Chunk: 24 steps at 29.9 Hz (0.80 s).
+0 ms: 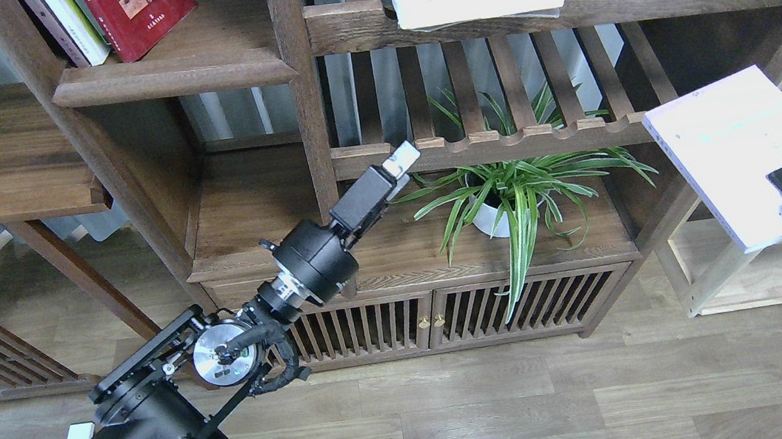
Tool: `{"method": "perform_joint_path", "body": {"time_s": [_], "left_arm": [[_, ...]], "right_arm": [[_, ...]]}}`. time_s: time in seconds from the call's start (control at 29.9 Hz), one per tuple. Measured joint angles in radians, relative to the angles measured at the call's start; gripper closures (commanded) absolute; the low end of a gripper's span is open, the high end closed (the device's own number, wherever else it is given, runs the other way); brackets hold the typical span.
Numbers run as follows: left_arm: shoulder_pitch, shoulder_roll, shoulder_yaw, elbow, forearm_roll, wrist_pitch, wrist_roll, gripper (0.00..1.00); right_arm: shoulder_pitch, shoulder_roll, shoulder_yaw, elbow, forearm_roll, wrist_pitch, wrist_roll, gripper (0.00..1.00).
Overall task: Organize books on shelf
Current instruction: 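Pull the white book down toward the left gripper with the right gripper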
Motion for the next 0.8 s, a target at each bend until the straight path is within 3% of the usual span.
{"method": "perform_joint_path", "body": {"time_s": [0.4, 0.8], "left_arm": [[0.0, 0.0, 0.048, 0.037, -0.042, 0.0, -0.02, 0.02], [-0.005, 0.0, 0.055, 0.037, -0.078, 0.0, -0.051, 0.02]], "right_arm": [[0.044, 0.014, -0.107, 0.003, -0.026, 0.0, 0.006, 0.95], [0.177, 0.146, -0.197, 0.002, -0.116, 0.0, 0.007, 0.95]]}}
